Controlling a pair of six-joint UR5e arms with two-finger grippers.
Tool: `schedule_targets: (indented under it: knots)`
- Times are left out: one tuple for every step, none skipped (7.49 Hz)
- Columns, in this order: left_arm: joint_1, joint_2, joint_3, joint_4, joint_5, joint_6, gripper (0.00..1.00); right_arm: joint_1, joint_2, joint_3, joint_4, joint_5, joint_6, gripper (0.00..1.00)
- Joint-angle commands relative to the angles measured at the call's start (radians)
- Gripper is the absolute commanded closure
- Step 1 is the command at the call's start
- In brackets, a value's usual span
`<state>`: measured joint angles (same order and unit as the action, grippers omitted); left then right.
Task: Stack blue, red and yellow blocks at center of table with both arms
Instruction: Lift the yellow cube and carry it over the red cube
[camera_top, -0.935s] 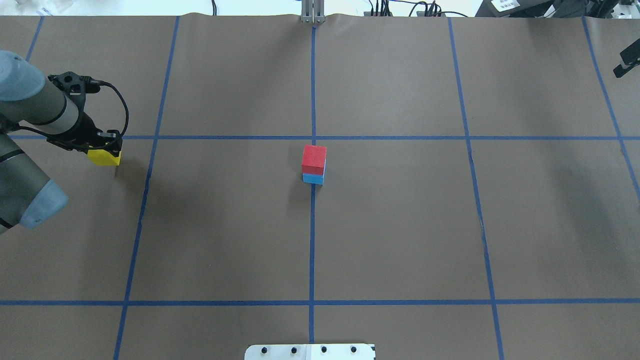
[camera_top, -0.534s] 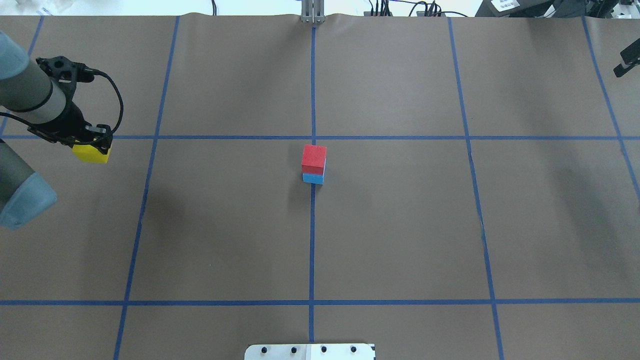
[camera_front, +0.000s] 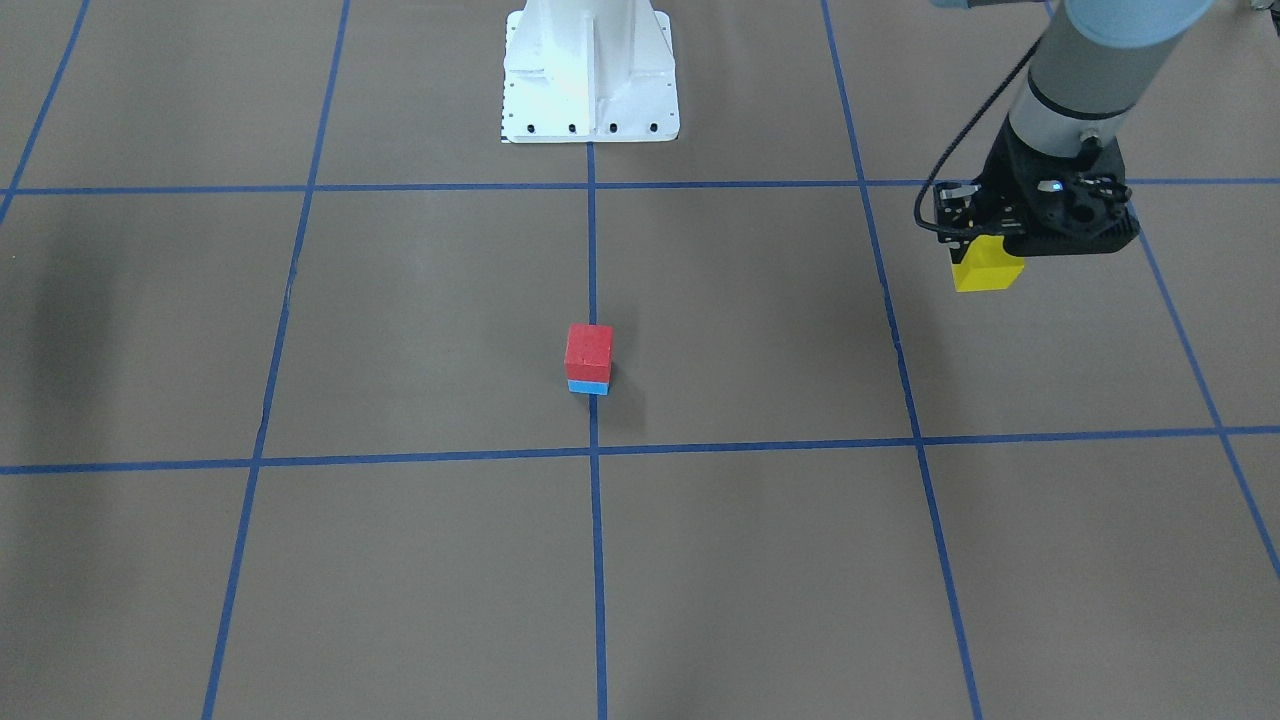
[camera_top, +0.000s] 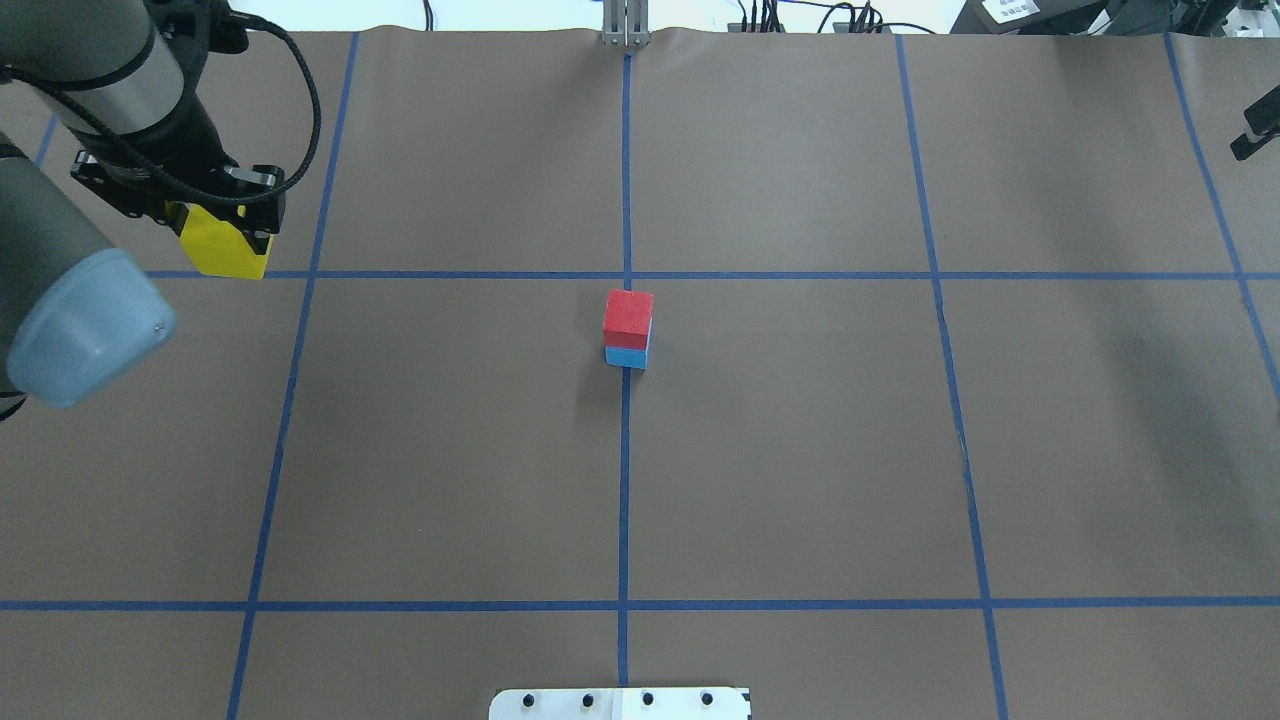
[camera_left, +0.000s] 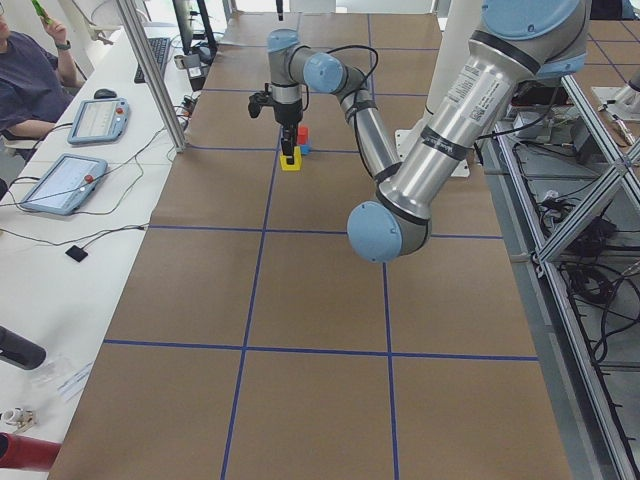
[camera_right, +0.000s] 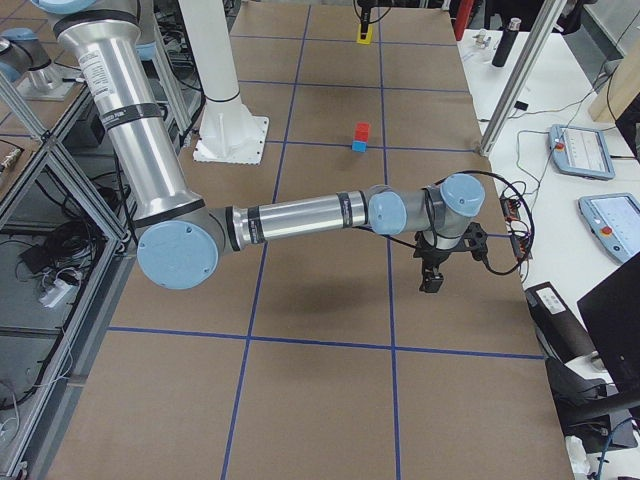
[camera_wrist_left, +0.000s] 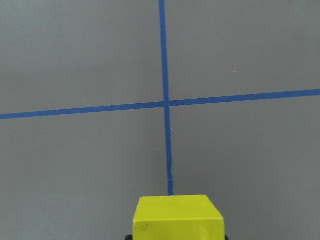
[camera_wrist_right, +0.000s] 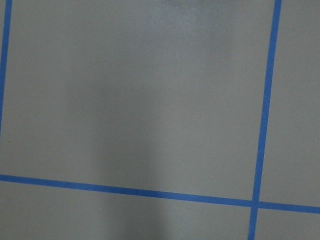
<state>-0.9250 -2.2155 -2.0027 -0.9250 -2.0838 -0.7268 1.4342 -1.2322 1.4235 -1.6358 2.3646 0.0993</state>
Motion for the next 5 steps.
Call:
schedule_targets:
  knots:
    - [0.095,-0.227,0.170,0.003,-0.015,-0.098,1.00,0.000,0.000,0.002,0.001,0.001,0.000,0.01]
    - [0.136,-0.319,0.261,-0.023,-0.015,-0.155,1.00,0.000,0.000,0.002,0.001,0.001,0.000,0.01]
    - [0.184,-0.364,0.348,-0.140,-0.013,-0.258,1.00,0.000,-0.001,0.002,0.001,0.002,0.000,0.01]
    - [0.216,-0.389,0.425,-0.232,-0.009,-0.299,1.00,0.000,-0.001,0.002,0.001,0.002,0.000,0.01]
    - [0.245,-0.400,0.470,-0.274,-0.002,-0.298,1.00,0.000,-0.001,0.000,0.001,0.001,0.000,0.01]
